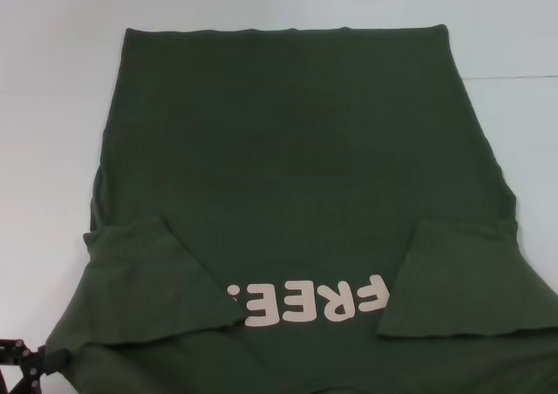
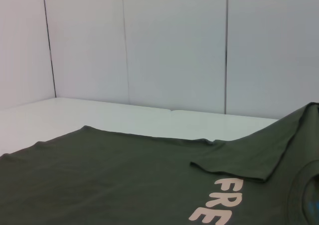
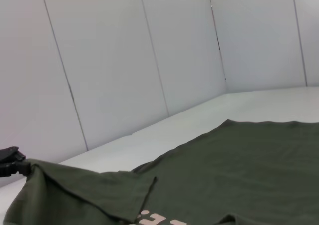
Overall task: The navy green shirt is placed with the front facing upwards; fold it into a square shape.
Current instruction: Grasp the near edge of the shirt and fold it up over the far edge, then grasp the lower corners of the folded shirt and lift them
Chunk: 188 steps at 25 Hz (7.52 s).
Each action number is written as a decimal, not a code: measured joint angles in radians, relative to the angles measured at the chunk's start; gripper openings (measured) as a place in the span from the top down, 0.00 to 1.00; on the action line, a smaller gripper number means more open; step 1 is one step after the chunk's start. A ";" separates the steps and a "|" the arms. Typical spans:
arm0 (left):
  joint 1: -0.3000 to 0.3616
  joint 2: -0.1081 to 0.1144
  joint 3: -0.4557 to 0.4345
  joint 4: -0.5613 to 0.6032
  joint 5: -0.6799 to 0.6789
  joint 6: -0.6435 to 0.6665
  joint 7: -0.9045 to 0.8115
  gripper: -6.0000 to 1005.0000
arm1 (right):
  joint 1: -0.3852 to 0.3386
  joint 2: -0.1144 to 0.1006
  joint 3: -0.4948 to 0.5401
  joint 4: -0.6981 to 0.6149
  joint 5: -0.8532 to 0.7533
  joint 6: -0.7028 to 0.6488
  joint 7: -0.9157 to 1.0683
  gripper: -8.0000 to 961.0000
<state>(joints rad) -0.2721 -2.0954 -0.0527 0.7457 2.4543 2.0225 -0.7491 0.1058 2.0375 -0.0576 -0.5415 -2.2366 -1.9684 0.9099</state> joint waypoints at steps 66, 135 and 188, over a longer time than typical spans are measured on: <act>0.093 -0.033 -0.026 -0.030 -0.003 0.043 0.272 0.88 | -0.097 -0.015 0.053 0.172 -0.006 -0.017 -0.308 0.95; -0.474 -0.031 -0.231 -0.570 -0.432 -1.136 0.338 0.86 | 0.533 0.019 0.322 0.258 0.037 0.913 0.025 0.90; -0.505 -0.055 -0.226 -0.601 -0.723 -1.243 0.315 0.31 | 0.579 0.015 0.200 0.270 0.089 1.112 0.207 0.28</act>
<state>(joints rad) -0.7769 -2.1507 -0.2786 0.1448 1.7312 0.7799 -0.4338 0.6853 2.0521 0.1428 -0.2716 -2.1471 -0.8567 1.1170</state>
